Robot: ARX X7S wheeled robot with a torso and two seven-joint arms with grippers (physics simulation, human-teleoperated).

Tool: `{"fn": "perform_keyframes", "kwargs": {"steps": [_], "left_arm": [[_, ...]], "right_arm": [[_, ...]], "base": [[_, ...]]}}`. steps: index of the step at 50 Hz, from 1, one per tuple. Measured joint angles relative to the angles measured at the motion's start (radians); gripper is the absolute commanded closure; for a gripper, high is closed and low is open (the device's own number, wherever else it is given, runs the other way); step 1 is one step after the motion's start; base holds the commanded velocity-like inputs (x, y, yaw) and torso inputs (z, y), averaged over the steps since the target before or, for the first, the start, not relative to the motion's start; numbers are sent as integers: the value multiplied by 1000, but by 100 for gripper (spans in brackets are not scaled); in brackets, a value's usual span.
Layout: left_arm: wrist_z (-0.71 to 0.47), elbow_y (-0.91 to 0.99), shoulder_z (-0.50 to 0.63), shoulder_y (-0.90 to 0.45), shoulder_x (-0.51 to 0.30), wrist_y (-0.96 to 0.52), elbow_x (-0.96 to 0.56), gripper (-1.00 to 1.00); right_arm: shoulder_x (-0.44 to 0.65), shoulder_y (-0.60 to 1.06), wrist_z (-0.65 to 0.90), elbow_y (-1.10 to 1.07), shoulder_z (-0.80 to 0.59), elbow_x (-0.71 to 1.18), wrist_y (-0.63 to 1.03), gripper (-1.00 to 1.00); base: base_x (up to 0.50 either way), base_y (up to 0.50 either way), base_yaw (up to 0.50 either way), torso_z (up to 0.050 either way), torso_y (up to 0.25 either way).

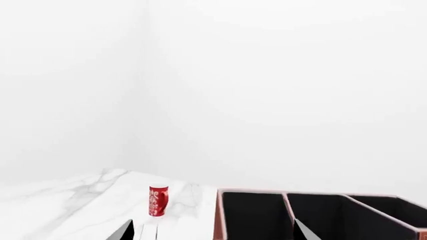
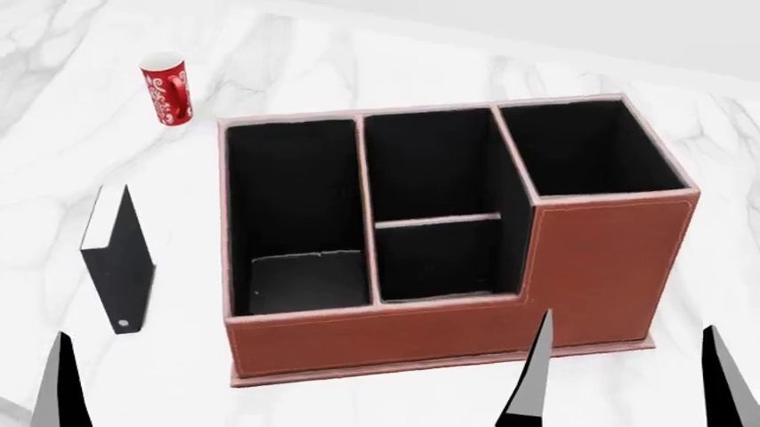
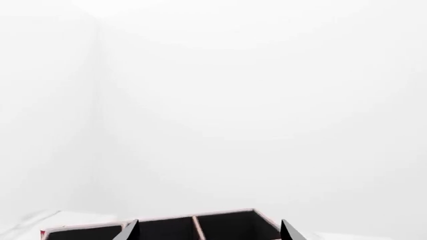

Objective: Pick up the book and place it in the left compartment of the caddy.

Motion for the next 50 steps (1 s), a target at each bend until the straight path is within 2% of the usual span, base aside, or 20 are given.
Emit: {"fn": "perform_keyframes", "kwargs": {"steps": [26,44,50], "left_arm": [[-17,-1,10,-2,-14,5,-8,-100],[-26,-5,17,-4,-22,11,-12,-100],[-29,-7,18,-5,-26,13,-12,-100]], "right_arm": [[15,3,9,9,-14,10,-9,-100],[23,16,27,9,-24,13,12,-100],[24,16,29,7,-26,21,10,-100]], "base": [[0,0,488,0,0],[0,0,0,0,0],[168,-274,0,0,0]]}}
